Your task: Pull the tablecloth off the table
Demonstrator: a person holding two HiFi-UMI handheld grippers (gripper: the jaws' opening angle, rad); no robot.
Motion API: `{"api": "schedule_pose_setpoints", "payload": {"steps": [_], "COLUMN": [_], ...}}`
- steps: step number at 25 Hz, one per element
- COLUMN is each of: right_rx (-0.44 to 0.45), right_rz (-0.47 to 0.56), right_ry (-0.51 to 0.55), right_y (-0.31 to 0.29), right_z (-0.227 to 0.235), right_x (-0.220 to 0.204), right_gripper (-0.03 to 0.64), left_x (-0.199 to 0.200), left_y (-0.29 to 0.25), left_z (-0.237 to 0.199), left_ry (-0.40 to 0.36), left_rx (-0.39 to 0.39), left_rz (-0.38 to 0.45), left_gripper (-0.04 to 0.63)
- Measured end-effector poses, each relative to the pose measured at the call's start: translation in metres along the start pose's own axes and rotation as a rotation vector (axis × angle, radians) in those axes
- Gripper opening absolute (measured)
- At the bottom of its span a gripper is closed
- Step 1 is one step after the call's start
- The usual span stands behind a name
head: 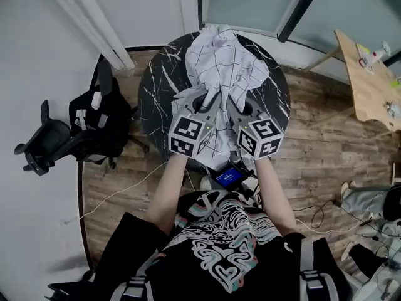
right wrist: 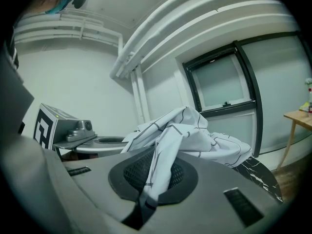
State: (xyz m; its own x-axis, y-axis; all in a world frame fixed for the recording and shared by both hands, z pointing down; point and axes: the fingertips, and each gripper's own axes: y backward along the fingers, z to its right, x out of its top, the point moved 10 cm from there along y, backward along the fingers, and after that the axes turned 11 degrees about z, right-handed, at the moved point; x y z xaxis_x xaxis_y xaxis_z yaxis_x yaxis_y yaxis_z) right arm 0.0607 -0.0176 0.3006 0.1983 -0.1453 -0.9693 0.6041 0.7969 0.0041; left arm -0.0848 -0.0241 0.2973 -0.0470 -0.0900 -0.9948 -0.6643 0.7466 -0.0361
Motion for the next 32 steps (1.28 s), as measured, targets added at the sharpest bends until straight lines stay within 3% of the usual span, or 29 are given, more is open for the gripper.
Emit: {"api": "schedule_pose_setpoints", "payload": {"steps": [9,19,32], "right_rx": [0.018,0.085,0.126], "right_rz": [0.077,0.139,0.148], "right_ry": [0.009,0.031,0.036], "right_y": [0.008,0.016,0.023], "right_z": [-0.010,0.001,-0.005], "right_x": [0.013,0.034,0.033], "right_gripper": [0.018,0.017,0.017], "left_x": [0.018,0.035,0.032], "left_y": [0.009,0.003,0.015], "left_z": [0.009,0.028,0.039], "left_ry": [-0.050,-0.094,-0.107], "left_rx": [0.008,0.078,0.128], "left_rz": [0.031,0.093,0.123], "left_gripper": [0.023,0.023,0.021]}}
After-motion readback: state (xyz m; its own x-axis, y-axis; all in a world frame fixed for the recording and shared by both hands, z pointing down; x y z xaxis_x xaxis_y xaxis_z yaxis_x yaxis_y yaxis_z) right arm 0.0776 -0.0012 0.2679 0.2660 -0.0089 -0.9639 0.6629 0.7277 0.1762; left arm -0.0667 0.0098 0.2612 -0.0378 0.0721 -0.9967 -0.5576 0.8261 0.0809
